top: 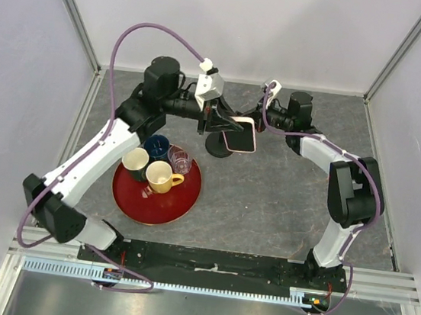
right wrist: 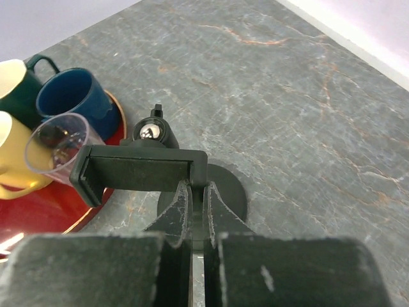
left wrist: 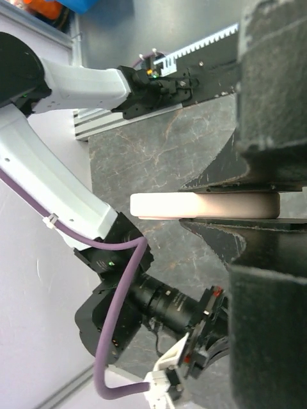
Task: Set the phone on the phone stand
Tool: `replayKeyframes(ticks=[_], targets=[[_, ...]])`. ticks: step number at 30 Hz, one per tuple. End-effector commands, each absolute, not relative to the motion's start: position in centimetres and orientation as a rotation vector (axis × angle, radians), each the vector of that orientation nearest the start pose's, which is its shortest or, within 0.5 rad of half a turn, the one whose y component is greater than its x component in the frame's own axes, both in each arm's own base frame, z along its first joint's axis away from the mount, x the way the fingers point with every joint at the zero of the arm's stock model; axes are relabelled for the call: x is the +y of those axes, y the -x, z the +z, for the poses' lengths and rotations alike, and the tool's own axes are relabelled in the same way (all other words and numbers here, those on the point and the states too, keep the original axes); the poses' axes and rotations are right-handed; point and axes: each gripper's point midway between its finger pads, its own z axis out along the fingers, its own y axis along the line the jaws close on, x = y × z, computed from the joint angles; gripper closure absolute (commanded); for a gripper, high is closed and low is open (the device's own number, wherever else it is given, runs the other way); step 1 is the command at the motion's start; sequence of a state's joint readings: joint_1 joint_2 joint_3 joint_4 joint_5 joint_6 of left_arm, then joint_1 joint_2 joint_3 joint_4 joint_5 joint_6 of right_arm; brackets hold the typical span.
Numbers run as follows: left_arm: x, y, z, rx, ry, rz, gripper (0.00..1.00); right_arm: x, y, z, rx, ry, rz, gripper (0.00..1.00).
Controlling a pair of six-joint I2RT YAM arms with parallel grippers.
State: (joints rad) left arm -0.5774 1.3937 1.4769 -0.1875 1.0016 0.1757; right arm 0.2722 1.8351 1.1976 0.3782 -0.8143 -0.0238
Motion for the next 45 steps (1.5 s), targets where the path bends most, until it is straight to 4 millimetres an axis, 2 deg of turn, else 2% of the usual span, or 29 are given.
replayKeyframes(ticks=[1, 3, 4, 5, 7, 11, 19, 27, 28, 30, 33, 45], targets=[[-34.5, -26.1, 38.6, 0.978, -1.498, -1.096, 0.98, 26.8, -42.6, 17.0, 1.622, 0.97, 1.048, 1.0], [-34.5, -27.2, 37.8, 0.987, -1.52, -1.104, 0.98, 26.7, -42.7, 17.0, 1.624, 0.979, 1.062, 1.0], [-34.5, -27.6, 38.0, 0.941, -1.536, -1.095, 0.98, 26.7, -42.7, 17.1, 1.619, 0.987, 1.062, 1.0], [-34.5, -28.7, 37.0, 0.956, -1.537, -1.099, 0.98, 26.7, -42.6, 17.0, 1.616, 0.992, 1.064, 1.0], [-34.2, -28.6, 36.9, 0.907, -1.566, -1.127, 0.98, 26.5, -42.7, 17.1, 1.615, 0.989, 1.048, 1.0], [-34.0, -30.5, 35.3, 0.903, -1.568, -1.135, 0.98, 26.3, -43.0, 16.7, 1.624, 0.984, 1.046, 1.0], [-35.1, -33.9, 33.0, 0.924, -1.555, -1.146, 0.98, 26.1, -43.0, 16.6, 1.623, 0.973, 1.028, 1.0], [-36.3, -35.1, 34.0, 0.868, -1.545, -1.219, 0.98, 26.1, -42.8, 16.6, 1.619, 0.977, 1.035, 1.0], [-36.6, -35.6, 33.2, 0.888, -1.54, -1.237, 0.98, 26.1, -42.8, 16.6, 1.62, 0.978, 1.03, 1.0], [-36.8, -36.2, 33.4, 0.92, -1.526, -1.259, 0.98, 26.0, -42.8, 16.5, 1.626, 0.973, 1.026, 1.0], [-37.1, -37.0, 32.2, 0.985, -1.511, -1.28, 0.98, 26.0, -42.9, 16.5, 1.625, 0.97, 1.017, 1.0], [-36.9, -38.4, 30.2, 1.101, -1.502, -1.213, 0.98, 25.8, -42.8, 16.5, 1.631, 0.968, 1.002, 1.0]])
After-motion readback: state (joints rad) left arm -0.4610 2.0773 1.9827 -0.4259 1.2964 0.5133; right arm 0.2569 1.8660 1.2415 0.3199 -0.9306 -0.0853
